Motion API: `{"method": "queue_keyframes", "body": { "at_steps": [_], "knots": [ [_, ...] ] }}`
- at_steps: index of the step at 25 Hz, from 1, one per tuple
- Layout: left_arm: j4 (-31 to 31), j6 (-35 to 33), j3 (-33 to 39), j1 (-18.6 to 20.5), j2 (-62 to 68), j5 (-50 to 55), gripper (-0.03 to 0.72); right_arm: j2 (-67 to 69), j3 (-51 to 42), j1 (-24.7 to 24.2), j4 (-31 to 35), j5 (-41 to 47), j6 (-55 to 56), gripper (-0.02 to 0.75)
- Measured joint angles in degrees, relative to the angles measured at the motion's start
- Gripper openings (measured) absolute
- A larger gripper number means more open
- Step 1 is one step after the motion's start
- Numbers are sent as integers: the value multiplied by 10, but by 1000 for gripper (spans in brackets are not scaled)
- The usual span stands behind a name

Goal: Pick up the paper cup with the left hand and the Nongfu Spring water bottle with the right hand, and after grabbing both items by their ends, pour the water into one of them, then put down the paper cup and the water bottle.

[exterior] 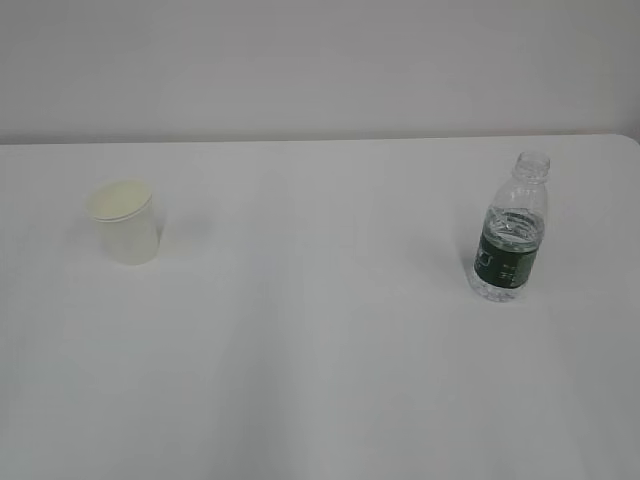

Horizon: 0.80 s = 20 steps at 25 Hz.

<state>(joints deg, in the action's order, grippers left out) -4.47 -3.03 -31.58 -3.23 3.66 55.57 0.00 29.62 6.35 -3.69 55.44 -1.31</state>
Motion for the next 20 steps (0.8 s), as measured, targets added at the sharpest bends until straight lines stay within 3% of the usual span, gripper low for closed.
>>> {"method": "queue_keyframes", "body": {
  "at_steps": [20],
  "knots": [
    [14,-1,0,0,200,-255,576,233,0,0,2,-244,-26,590]
  ]
}}
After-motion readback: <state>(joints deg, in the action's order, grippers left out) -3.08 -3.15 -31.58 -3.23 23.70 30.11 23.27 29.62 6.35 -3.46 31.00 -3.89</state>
